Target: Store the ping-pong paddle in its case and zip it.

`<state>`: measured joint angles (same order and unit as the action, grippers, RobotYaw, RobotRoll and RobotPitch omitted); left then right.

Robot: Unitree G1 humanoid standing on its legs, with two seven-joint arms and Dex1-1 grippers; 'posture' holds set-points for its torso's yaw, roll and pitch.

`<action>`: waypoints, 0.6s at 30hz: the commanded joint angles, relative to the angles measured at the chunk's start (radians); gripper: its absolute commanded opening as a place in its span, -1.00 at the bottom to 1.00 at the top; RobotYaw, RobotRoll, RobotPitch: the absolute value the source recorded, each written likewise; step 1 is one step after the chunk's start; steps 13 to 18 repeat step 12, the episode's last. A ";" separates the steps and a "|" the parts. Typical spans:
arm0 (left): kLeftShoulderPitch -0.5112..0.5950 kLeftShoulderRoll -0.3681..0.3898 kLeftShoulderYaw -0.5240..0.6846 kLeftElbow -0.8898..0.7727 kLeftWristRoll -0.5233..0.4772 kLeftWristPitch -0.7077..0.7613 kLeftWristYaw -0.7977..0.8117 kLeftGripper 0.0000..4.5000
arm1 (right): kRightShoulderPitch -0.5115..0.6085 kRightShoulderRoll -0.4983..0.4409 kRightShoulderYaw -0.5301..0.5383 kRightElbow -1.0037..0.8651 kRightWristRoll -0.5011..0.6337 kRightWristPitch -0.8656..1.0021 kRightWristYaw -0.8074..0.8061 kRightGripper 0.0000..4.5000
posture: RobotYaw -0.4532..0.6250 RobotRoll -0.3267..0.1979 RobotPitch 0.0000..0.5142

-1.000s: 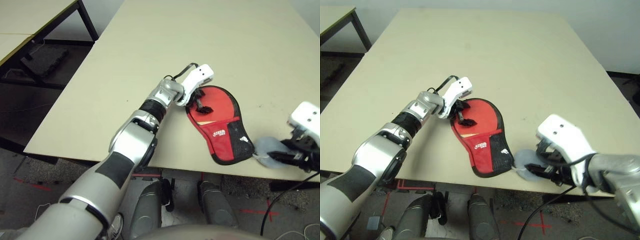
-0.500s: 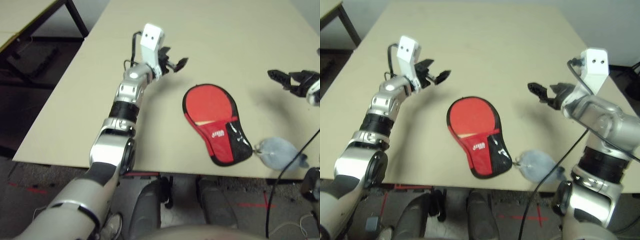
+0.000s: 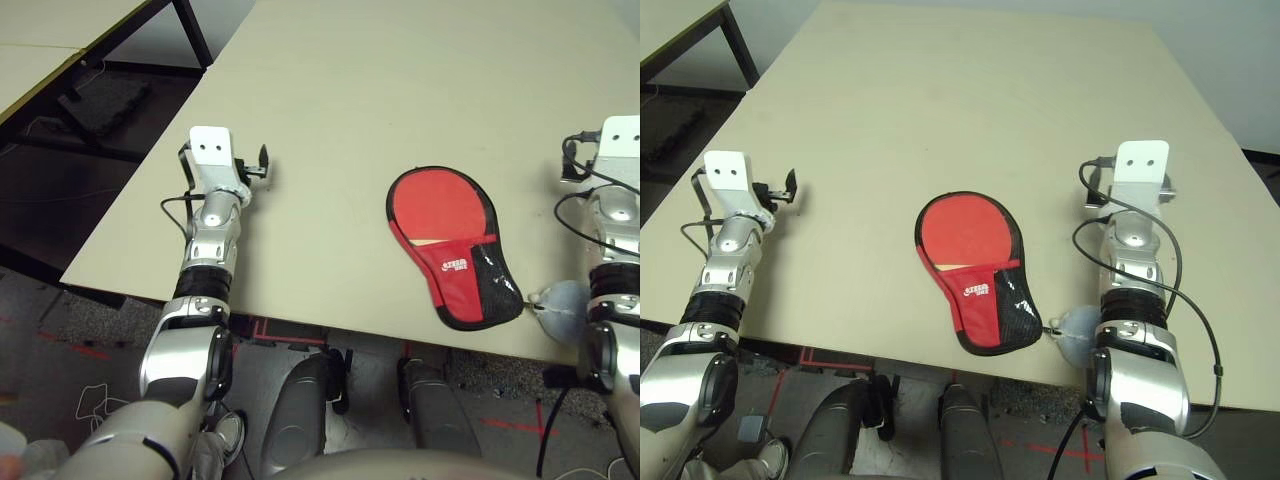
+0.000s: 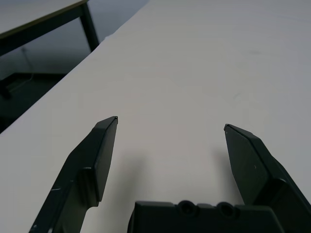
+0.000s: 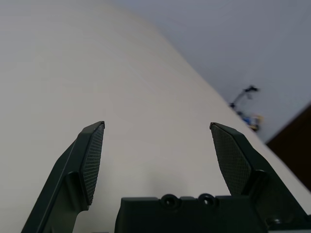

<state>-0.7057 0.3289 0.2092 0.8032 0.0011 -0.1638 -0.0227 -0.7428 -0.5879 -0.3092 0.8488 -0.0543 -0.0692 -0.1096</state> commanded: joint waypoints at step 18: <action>-0.055 -0.010 -0.019 0.118 -0.014 -0.039 -0.032 1.00 | 0.097 -0.016 -0.081 0.006 0.068 0.009 -0.175 0.99 | -0.22 0.25 -0.46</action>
